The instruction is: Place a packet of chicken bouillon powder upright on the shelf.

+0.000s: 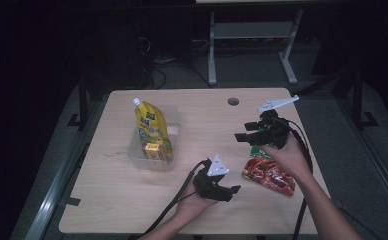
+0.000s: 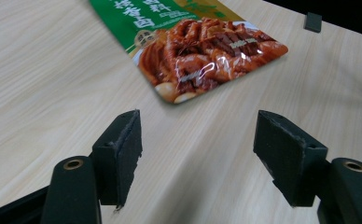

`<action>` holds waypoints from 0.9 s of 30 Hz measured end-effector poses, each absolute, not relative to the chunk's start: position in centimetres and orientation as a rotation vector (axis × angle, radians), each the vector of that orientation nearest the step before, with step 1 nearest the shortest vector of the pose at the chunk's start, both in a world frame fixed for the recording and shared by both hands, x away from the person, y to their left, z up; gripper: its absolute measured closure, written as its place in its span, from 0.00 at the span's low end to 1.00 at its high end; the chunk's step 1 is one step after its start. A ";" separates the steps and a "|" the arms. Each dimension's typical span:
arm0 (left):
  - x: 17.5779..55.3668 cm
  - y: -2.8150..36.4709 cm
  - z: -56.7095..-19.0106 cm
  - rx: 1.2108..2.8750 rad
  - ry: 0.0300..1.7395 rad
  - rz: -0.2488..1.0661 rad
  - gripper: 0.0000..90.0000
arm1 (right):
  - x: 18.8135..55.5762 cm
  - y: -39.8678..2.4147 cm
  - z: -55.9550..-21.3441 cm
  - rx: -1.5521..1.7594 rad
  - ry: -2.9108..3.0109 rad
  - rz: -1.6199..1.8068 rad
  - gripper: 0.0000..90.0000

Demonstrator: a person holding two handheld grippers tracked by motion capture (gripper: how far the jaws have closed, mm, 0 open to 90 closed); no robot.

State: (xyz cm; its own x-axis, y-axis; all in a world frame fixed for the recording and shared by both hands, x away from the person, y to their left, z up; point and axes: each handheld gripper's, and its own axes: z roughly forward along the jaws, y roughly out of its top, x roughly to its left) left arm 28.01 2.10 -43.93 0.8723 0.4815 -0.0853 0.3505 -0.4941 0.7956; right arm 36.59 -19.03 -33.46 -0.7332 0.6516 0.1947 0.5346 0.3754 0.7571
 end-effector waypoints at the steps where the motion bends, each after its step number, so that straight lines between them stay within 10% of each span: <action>1: 28.3 1.6 -44.0 2.146 0.583 0.195 0.36 | 36.5 -19.5 -33.5 1.102 2.481 1.284 0.41; 18: 31.2 -3.3 -45.3 2.208 0.573 0.177 0.83 | 36.8 -28.5 -37.6 1.408 2.344 1.124 0.38; 27: 31.8 -4.5 -46.2 2.283 0.572 0.174 0.90 | 37.2 -32.8 -40.4 1.577 2.269 1.060 0.39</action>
State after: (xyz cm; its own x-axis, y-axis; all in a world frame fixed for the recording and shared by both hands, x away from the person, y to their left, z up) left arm 31.75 -4.48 -46.23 0.8903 0.4528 -0.0488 0.3490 -0.6094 0.7119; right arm 37.17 -32.78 -40.40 -0.4204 0.8751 0.2399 0.7454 0.1822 0.6412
